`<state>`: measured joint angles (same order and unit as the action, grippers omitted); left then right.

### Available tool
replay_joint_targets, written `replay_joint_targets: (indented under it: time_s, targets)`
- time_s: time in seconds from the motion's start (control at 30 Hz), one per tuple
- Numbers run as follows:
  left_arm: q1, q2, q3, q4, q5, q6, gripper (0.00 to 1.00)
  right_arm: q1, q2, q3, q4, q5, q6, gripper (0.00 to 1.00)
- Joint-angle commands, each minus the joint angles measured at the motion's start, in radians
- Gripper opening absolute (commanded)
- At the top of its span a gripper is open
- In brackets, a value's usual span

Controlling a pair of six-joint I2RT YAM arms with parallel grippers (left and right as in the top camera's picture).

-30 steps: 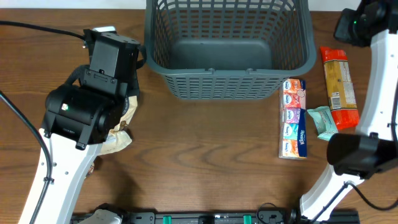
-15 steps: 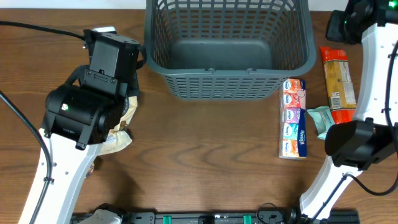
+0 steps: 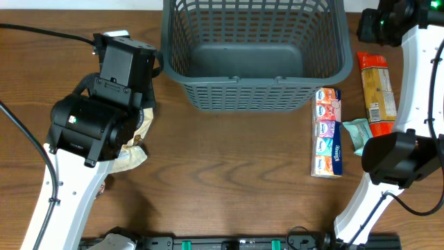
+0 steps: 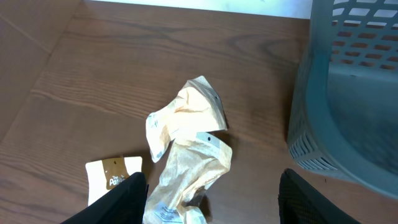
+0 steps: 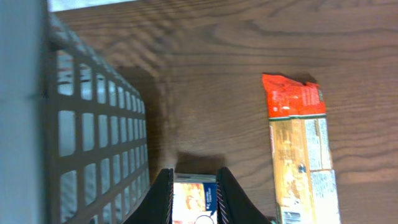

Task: Pack container
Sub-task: 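Move right gripper over the orange-red snack bar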

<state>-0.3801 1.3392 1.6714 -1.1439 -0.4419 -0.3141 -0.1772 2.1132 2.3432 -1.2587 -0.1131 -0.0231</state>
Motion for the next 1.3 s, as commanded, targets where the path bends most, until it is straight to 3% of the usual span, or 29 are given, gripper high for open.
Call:
replay_joint_targets:
  time_s: [0.0,1.27]
  targets:
    - [0.006,0.006,0.002,-0.002,-0.014,-0.005,0.57,0.015,0.014,-0.002,0.003,-0.062,-0.055,0.13]
    - [0.006,0.006,0.002,-0.003,-0.014,-0.005,0.57,0.098,0.014,-0.002,0.014,-0.206,-0.176,0.13]
